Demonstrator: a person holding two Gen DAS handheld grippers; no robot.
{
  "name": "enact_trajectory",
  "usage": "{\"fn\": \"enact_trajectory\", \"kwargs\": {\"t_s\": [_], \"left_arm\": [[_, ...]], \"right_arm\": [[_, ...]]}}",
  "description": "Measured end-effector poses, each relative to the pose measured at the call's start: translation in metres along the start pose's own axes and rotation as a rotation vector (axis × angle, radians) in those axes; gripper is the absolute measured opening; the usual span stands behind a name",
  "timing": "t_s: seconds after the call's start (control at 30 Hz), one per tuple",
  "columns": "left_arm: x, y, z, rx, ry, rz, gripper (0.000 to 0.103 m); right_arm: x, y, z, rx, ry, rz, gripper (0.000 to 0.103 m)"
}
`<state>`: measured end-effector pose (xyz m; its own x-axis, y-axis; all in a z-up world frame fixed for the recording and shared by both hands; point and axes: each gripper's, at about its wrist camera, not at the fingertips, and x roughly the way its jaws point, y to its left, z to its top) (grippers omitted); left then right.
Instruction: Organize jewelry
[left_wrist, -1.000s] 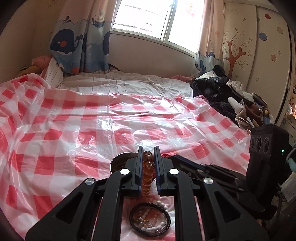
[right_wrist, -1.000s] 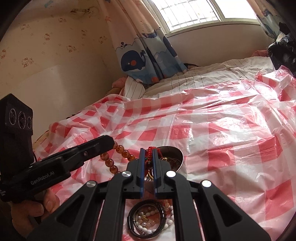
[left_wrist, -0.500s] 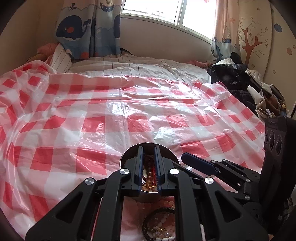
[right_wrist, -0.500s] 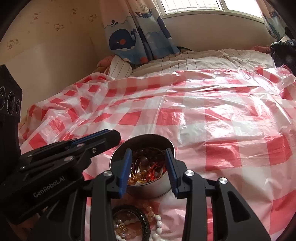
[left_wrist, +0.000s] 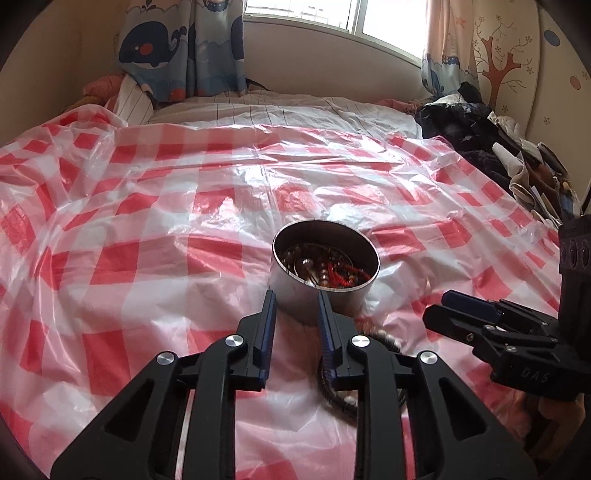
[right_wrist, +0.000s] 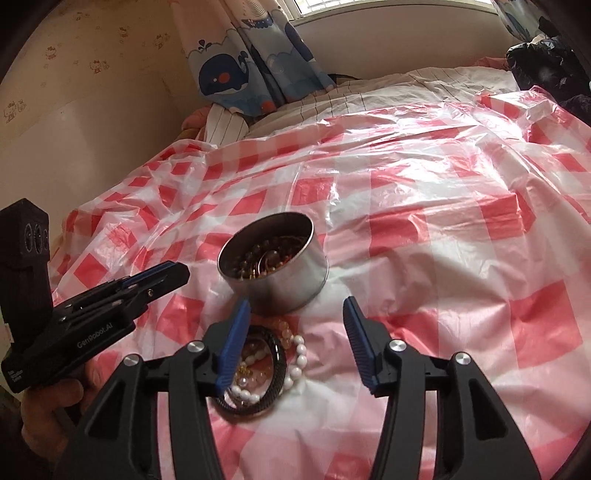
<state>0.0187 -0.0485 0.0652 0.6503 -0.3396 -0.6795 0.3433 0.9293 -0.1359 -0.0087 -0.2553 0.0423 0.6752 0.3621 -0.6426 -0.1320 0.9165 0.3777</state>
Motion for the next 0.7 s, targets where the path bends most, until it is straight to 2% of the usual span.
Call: {"fn": "enact_trajectory", "kwargs": {"t_s": [0.1, 0.27, 0.37, 0.7], "left_arm": [[0.005, 0.003, -0.018, 0.008, 0.042, -0.023, 0.030], [0.018, 0.000, -0.031, 0.013, 0.095, -0.067, 0.030], [0.024, -0.005, -0.038, 0.038, 0.120, -0.070, 0.031], [0.037, -0.008, -0.034, 0.013, 0.124, -0.123, 0.031]], "right_arm": [[0.000, -0.003, -0.010, 0.013, 0.033, -0.008, 0.052], [0.004, -0.005, -0.016, 0.027, 0.048, -0.019, 0.052], [0.009, -0.007, -0.016, 0.037, 0.063, -0.024, 0.052], [0.018, 0.001, -0.021, 0.025, 0.091, -0.009, 0.052]]}}
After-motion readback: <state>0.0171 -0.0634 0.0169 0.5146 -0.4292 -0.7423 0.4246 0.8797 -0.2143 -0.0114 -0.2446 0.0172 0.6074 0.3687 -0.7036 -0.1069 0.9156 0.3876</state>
